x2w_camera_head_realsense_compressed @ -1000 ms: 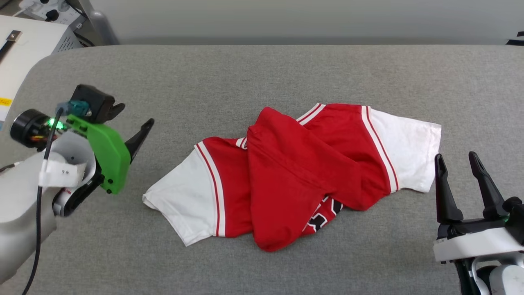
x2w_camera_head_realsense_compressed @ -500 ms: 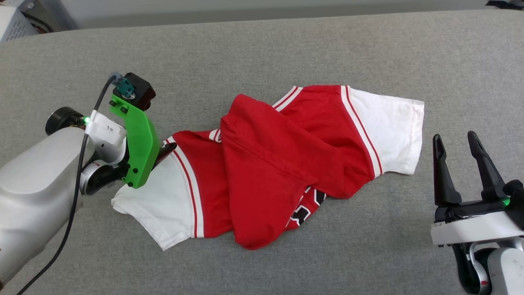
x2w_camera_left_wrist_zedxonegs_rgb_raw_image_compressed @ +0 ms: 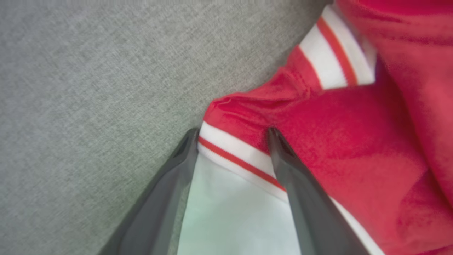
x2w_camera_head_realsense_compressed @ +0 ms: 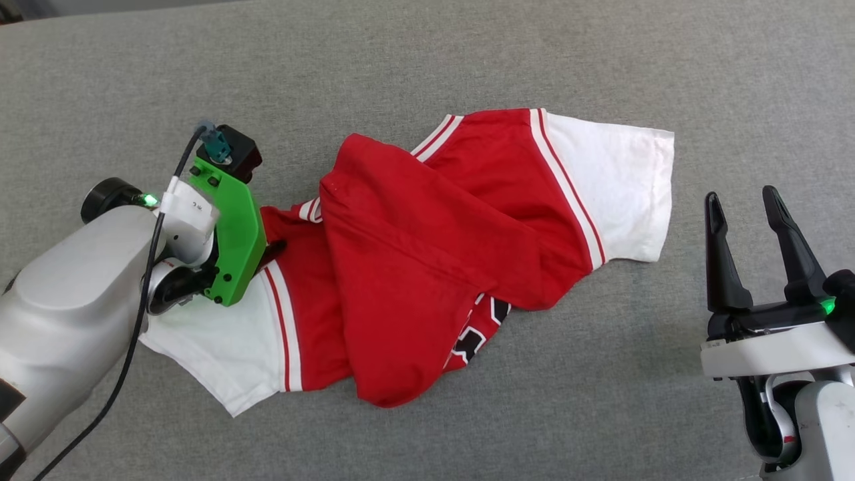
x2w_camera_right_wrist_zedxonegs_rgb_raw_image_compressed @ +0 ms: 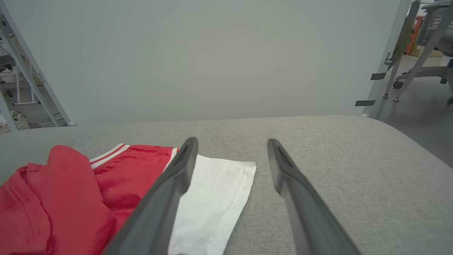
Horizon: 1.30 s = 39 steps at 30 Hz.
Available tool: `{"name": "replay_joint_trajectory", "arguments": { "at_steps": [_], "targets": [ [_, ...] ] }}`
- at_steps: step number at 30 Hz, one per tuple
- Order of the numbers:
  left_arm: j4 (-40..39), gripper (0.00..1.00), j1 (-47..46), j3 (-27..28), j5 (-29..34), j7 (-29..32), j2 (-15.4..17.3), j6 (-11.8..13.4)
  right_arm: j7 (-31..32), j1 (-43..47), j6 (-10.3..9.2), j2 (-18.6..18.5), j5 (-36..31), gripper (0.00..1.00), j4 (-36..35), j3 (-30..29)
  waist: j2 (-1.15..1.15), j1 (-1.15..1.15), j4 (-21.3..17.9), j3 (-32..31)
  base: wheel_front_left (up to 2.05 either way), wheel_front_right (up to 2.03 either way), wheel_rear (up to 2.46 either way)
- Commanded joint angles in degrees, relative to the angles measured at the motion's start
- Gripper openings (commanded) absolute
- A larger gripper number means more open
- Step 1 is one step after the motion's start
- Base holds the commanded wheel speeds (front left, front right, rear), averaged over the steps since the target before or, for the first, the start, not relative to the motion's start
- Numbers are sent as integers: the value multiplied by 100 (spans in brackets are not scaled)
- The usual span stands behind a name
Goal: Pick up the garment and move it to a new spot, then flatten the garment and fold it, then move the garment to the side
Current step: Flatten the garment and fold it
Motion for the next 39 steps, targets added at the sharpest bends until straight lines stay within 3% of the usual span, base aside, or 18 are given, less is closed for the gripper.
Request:
{"name": "replay_joint_trajectory", "arguments": {
  "at_steps": [1,2,12,19,20,21,26,32,39],
  "targets": [
    [11,40,161,-147,155,10,-89,-31,-13,-77,-3,0,-4,100,-15,-18,0,0,-53,41,0,0,0],
    [-23,0,127,-151,219,-61,-71,-31,-13,-79,-3,3,-8,100,-16,-31,0,0,-57,41,0,0,0],
    [59,0,-716,-157,890,-1152,30,-32,-13,-30,-3,55,-42,100,-52,-150,0,0,-140,-74,0,0,0],
    [740,0,-775,-157,1014,-1881,-204,-32,-13,-8,-3,76,-40,100,-40,-123,0,0,-271,-73,0,0,0],
    [852,38,-732,-149,983,-1987,-247,-32,-13,-6,-3,79,-40,100,-37,-121,0,0,-278,-69,0,0,0],
    [980,100,-660,-148,920,-2056,-312,-32,-13,-1,-3,83,-40,100,-29,-122,0,0,-281,-73,0,0,0],
    [1270,100,-528,-157,956,-2413,-401,-33,-13,70,-3,83,-52,100,-12,-184,0,0,-192,-140,0,0,0],
    [1307,100,-752,24,558,-2684,-165,-33,-13,172,-3,48,-56,100,-2,-200,0,0,16,-310,0,0,0],
    [1113,100,-1101,172,-311,-1733,284,-33,-13,228,-3,-40,-51,100,-38,-140,0,0,109,-321,0,0,0]
  ]
}}
